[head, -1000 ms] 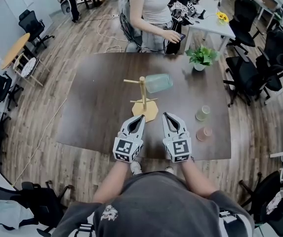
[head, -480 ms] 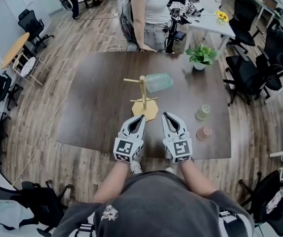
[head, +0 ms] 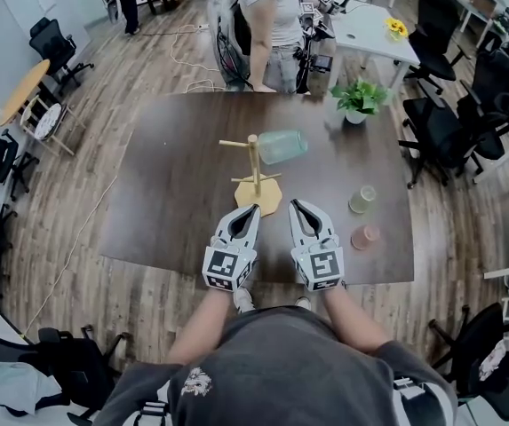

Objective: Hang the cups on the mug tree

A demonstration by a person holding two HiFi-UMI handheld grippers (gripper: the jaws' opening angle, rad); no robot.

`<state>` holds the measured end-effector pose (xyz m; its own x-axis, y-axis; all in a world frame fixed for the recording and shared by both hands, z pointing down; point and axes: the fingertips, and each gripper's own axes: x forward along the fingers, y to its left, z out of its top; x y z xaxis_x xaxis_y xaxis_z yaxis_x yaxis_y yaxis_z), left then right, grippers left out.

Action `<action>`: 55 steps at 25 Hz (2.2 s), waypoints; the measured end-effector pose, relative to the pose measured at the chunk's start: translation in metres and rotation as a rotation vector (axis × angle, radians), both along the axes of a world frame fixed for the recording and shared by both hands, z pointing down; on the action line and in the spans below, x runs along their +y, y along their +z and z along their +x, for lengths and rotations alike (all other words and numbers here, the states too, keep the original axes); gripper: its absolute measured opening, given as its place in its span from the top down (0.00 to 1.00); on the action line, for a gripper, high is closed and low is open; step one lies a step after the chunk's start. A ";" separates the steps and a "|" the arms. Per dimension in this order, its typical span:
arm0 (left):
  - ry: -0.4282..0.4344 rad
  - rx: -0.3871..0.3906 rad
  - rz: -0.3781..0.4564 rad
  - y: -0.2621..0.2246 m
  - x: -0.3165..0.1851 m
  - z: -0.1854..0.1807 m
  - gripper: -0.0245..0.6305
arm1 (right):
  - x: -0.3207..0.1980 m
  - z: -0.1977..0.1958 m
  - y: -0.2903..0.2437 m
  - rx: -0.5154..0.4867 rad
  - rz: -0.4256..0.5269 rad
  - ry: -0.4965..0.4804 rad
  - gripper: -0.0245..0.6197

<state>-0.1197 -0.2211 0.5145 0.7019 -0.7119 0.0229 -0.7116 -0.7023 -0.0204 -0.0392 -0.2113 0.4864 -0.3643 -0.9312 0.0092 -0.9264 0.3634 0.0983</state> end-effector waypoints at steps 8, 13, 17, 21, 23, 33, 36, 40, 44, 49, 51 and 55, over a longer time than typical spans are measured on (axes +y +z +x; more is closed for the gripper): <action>0.051 -0.009 0.016 -0.002 0.005 0.020 0.96 | 0.006 0.014 0.004 -0.002 -0.016 0.027 0.92; 0.083 -0.019 0.002 0.004 0.011 0.045 0.96 | 0.018 0.041 0.014 -0.003 -0.040 0.073 0.92; 0.128 -0.022 -0.007 0.009 0.018 0.072 0.96 | 0.031 0.071 0.023 -0.003 -0.055 0.129 0.92; 0.180 -0.030 -0.023 0.016 0.028 0.107 0.96 | 0.046 0.108 0.036 -0.003 -0.091 0.177 0.92; 0.205 -0.031 -0.033 0.021 0.033 0.125 0.96 | 0.054 0.128 0.044 -0.001 -0.110 0.201 0.92; 0.309 -0.057 -0.085 0.060 0.062 0.207 0.96 | 0.088 0.206 0.094 0.018 -0.224 0.291 0.92; 0.326 -0.059 -0.095 0.068 0.068 0.225 0.96 | 0.093 0.220 0.108 0.011 -0.258 0.295 0.92; 0.334 -0.069 -0.104 0.079 0.072 0.241 0.96 | 0.094 0.233 0.115 0.018 -0.253 0.297 0.92; 0.330 -0.074 -0.113 0.086 0.071 0.252 0.96 | 0.093 0.243 0.119 0.021 -0.253 0.302 0.86; 0.316 -0.081 -0.117 0.089 0.067 0.260 0.96 | 0.091 0.254 0.138 0.003 -0.317 0.293 0.63; 0.308 -0.085 -0.121 0.092 0.065 0.260 0.96 | 0.090 0.257 0.147 0.001 -0.340 0.299 0.58; 0.297 -0.089 -0.135 0.100 0.061 0.264 0.96 | 0.086 0.266 0.166 -0.005 -0.390 0.304 0.49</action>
<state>0.1439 -0.1602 0.6143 0.8692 -0.4630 0.1734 -0.4752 -0.8792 0.0344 0.2267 -0.1254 0.6527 -0.0781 -0.9228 0.3772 -0.9963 0.0858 0.0035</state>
